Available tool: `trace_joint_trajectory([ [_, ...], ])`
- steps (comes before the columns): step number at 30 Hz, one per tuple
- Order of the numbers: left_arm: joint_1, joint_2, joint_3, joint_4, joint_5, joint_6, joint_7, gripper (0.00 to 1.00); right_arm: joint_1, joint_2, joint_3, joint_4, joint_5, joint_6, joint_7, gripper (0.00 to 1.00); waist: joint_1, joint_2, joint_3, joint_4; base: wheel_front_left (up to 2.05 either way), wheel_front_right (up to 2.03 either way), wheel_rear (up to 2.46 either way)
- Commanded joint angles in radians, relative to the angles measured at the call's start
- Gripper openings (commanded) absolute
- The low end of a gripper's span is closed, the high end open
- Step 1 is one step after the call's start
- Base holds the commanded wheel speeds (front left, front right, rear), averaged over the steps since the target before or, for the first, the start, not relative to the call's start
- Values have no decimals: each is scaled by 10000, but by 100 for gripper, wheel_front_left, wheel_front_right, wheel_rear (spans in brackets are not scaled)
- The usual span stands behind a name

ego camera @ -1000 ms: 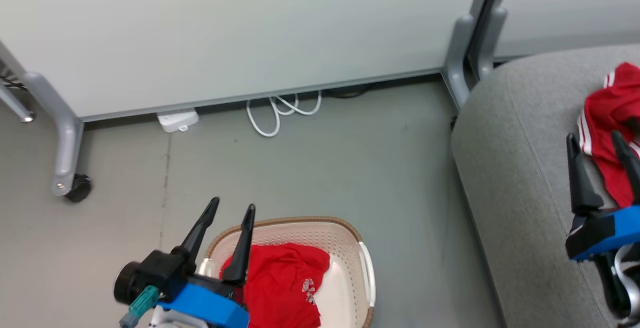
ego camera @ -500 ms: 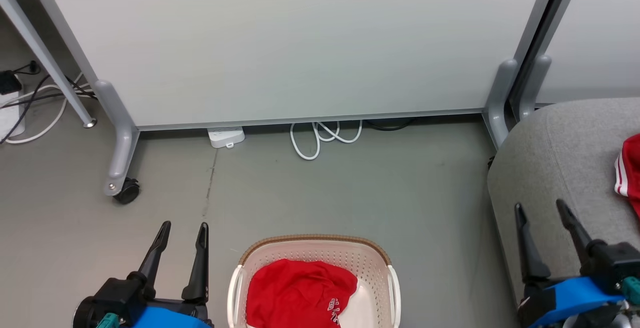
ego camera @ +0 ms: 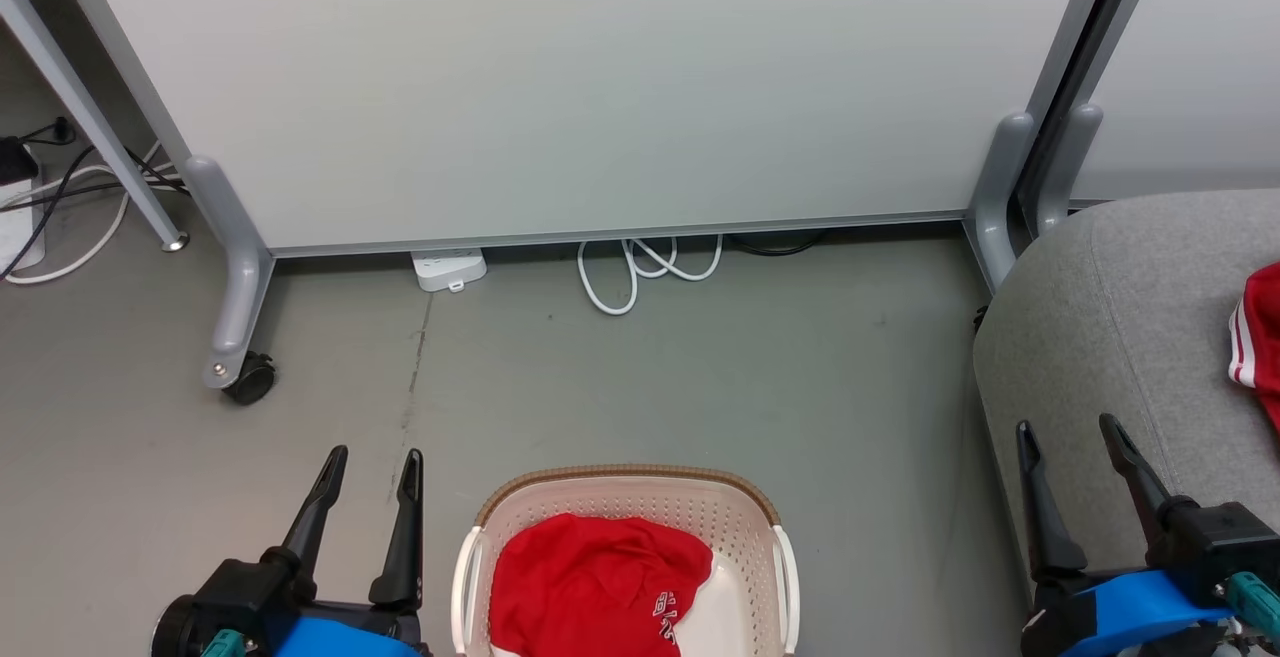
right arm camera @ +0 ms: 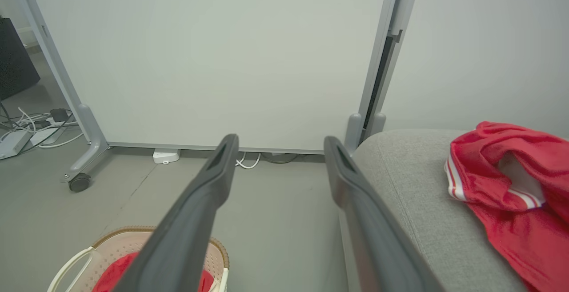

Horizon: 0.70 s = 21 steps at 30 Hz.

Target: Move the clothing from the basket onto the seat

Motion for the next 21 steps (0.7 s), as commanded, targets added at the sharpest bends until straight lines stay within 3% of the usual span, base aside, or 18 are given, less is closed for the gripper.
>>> trace_joint_trajectory([
  [1,4,31,3,13,26,-38,-35,100,-11,55,32,33,-37,-7,-79,100,0,0,58,-35,0,0,0],
  [9,-507,198,-420,221,79,-38,-37,100,-884,30,295,-22,-35,-8,-268,100,0,0,1185,-507,0,0,0],
  [21,-3283,957,-2176,2221,294,-39,-35,100,-3322,-164,1094,-204,-32,-8,-539,100,0,0,4860,-1780,0,0,0],
])
